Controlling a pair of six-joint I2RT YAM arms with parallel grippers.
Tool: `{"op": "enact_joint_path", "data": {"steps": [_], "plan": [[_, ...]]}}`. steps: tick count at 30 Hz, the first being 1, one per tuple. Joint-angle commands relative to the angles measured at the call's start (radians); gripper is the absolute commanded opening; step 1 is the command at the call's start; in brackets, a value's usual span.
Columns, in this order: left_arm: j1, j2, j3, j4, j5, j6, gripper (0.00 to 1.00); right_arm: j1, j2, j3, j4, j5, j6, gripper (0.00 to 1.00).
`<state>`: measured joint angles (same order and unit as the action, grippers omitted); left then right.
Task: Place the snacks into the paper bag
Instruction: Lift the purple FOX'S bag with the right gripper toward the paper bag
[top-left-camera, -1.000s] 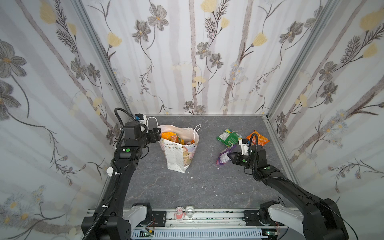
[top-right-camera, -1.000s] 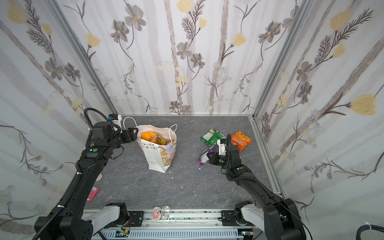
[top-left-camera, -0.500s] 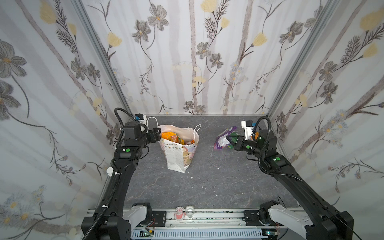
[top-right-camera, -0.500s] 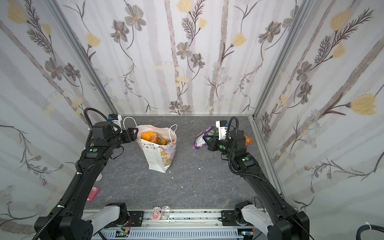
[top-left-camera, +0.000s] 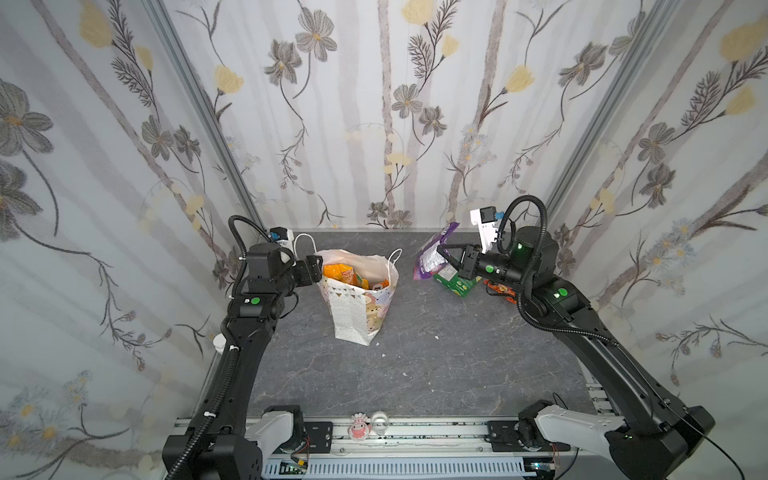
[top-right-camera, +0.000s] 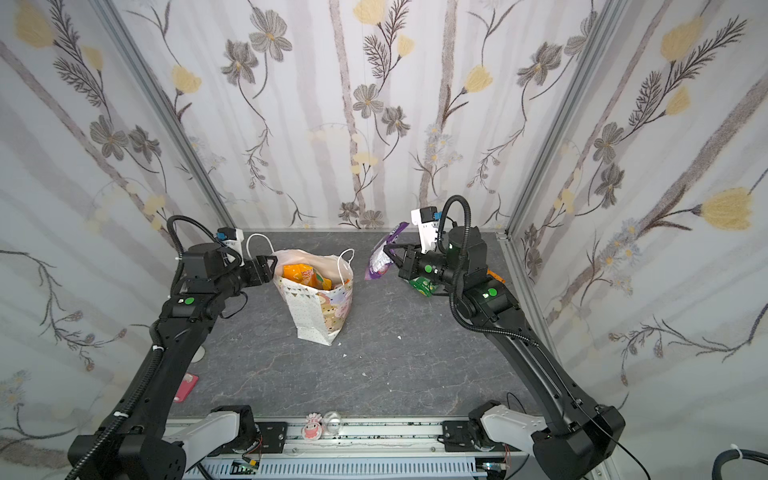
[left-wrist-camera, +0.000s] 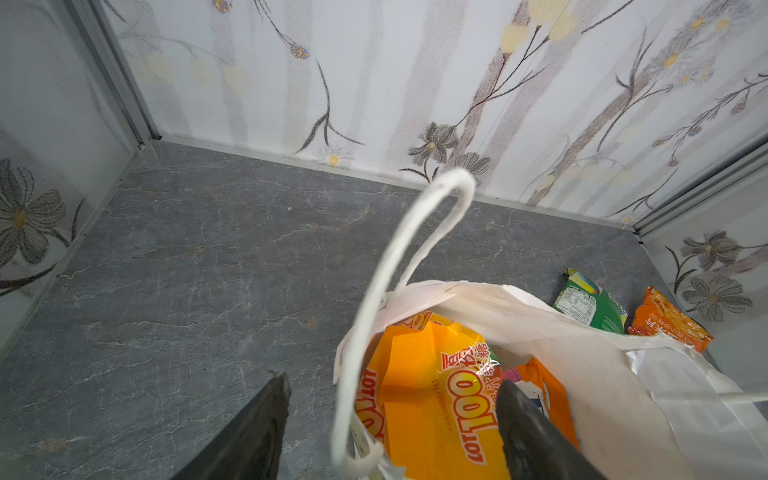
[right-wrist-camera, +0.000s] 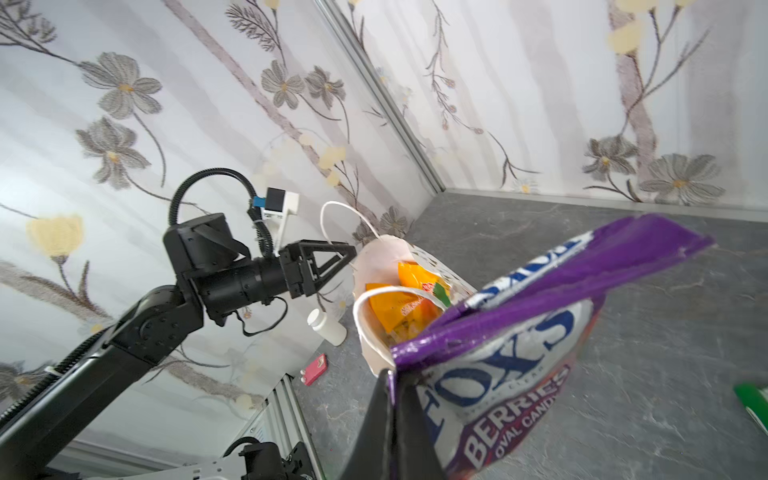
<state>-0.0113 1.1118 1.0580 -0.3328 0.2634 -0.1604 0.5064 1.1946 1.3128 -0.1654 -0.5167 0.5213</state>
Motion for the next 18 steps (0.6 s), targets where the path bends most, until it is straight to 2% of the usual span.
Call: {"op": "enact_joint_path", "data": {"steps": [1,10,18], "plan": [[0.000,-0.005,-0.003,0.034,0.016,-0.003,0.78,0.041,0.024,0.066,0.028,0.010,-0.009,0.00],[0.001,-0.006,-0.003,0.033,0.017,-0.001,0.78,0.142,0.160,0.349,-0.095,0.041,-0.077,0.00],[0.001,-0.007,-0.004,0.032,0.022,-0.003,0.78,0.201,0.312,0.611,-0.177,0.017,-0.119,0.00]]}}
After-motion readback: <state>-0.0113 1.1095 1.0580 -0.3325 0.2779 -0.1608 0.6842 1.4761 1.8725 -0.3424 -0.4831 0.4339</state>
